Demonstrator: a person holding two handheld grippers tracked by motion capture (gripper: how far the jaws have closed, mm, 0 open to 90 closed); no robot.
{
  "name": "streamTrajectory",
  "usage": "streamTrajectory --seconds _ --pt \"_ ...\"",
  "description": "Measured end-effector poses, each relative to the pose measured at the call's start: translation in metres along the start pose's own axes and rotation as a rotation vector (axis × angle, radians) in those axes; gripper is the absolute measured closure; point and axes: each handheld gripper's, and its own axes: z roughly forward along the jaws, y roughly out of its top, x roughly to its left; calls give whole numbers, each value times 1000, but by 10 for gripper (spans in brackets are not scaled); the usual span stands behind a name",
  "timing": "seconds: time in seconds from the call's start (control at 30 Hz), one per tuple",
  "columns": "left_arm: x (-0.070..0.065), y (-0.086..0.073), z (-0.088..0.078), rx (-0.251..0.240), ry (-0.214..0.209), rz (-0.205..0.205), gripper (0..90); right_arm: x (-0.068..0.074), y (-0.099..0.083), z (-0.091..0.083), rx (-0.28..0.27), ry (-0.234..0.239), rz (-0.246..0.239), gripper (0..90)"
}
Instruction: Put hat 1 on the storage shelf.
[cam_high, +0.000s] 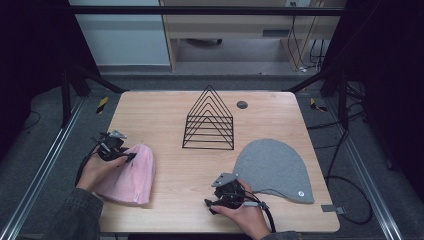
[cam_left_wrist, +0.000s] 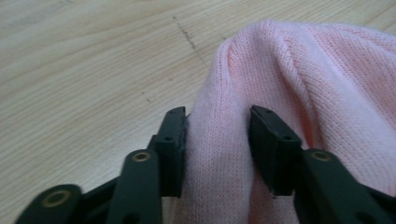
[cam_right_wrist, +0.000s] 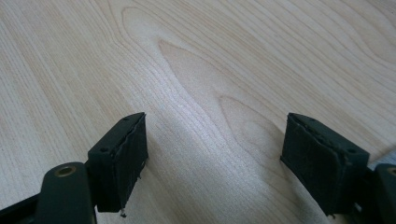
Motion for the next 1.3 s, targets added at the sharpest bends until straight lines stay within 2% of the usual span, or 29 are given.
streamTrajectory --seconds 0.13,0.17,0.27,0.33,0.37,0.43,0.47,0.5,0.53,0.57,0.73,0.87,0.93,0.97,1.17,1.3 --pt "-2 0 0 7 -10 -4 689 0 0 -1 -2 -3 6 223" --pt "-3 1 -2 16 -3 3 769 -1 0 -1 -2 -3 2 224" --pt "-5 2 -6 8 6 -7 820 -1 1 -2 -7 -5 4 223" --pt "-12 4 -17 -24 30 9 825 -2 1 -3 -16 -10 10 224" --pt "-12 4 -17 -24 30 9 826 -2 1 -3 -16 -10 10 224" --pt "-20 7 -30 -53 31 35 826 -3 1 -4 -23 -11 11 224" --pt "-26 10 -36 -78 36 44 827 -4 2 -6 -37 -15 27 226" --pt "-39 15 -51 -113 48 81 828 -5 4 -7 -48 -14 26 227" --pt "-39 15 -51 -113 48 81 828 -5 4 -7 -48 -14 26 227" --pt "-45 18 -58 -130 56 102 828 -6 6 -9 -57 -15 33 230" --pt "-72 32 -91 -191 93 194 829 -10 24 -17 -86 -46 -16 246" --pt "-84 40 -110 -225 113 224 830 -12 37 -21 -101 -56 -39 262" --pt "-94 47 -124 -256 112 246 830 -10 45 -23 -117 -53 -46 279" --pt "-94 47 -124 -256 112 246 831 -10 45 -23 -117 -53 -46 279" --pt "-114 67 -140 -303 127 289 832 -7 60 -24 -143 -38 -57 325" --pt "-125 81 -144 -332 111 308 831 -7 71 -27 -167 -32 -64 347"
